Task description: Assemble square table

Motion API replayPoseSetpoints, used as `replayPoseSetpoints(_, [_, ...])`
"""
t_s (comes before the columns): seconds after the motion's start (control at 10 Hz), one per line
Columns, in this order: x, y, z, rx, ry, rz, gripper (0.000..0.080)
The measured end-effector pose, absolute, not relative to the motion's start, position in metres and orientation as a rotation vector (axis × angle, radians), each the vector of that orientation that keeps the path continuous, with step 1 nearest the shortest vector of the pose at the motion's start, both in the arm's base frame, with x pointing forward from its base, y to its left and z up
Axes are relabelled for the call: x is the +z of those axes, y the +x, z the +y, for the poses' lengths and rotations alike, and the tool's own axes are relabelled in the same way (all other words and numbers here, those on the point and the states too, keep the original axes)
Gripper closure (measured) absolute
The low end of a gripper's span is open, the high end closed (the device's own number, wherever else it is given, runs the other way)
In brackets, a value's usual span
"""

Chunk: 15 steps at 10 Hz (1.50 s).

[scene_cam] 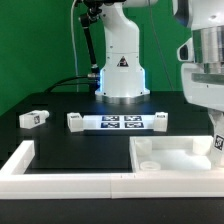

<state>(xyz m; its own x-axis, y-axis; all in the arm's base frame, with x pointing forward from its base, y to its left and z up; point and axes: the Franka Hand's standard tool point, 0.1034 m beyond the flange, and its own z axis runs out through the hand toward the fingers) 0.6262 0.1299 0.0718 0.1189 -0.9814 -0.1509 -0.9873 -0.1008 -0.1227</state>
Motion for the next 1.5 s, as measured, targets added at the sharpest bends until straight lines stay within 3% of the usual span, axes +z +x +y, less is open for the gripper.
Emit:
replayPoseSetpoints(0.3, [0.072,0.629,0.128,0.092,-1.928,2.177,0.0505])
replayPoseSetpoints(0.4, [0.071,0.629,0.129,0.092,-1.938,2.168,0.0425])
replayPoseSetpoints(0.5, [0.071,0.629,0.128,0.08,-2.011,2.099,0.0245])
replayPoseSetpoints(0.6, [0.071,0.629,0.125,0.031,-2.261,1.827,0.018])
replayPoseSetpoints(1.1, [0.071,0.629,0.122,-0.045,-2.642,1.227,0.015])
replayPoseSetpoints(1.4, [0.075,0.633,0.115,-0.102,-2.919,0.504,0.015])
replayPoseSetpoints(1.5, [0.075,0.632,0.116,-0.1,-2.916,0.52,0.015])
